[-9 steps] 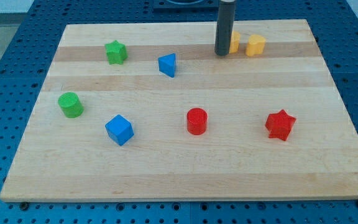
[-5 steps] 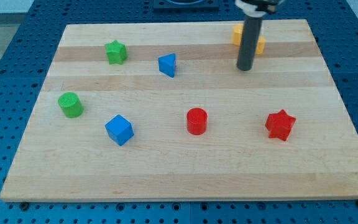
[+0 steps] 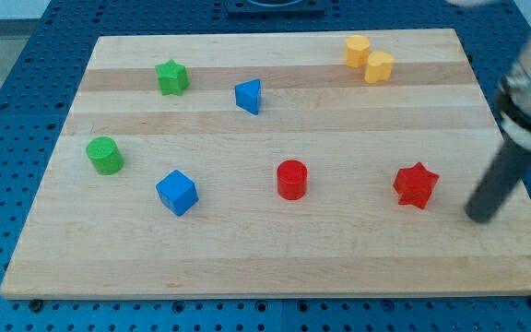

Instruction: Slide the red star towards the top right of the board

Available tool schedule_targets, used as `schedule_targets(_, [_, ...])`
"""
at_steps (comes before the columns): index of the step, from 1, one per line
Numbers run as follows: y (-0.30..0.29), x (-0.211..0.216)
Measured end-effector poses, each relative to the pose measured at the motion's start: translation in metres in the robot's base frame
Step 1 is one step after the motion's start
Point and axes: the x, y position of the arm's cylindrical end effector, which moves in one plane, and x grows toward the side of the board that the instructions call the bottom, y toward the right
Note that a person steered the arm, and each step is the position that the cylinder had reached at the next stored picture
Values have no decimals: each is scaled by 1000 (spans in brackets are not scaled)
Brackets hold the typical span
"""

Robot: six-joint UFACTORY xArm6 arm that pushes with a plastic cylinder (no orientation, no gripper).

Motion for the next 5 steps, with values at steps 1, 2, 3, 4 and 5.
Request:
schedule_targets(1, [-58, -3])
schedule_targets(2, [-54, -61])
schedule_targets(3, [-75, -45])
schedule_targets(4, [-85, -13])
schedule_targets(5, [-96, -83])
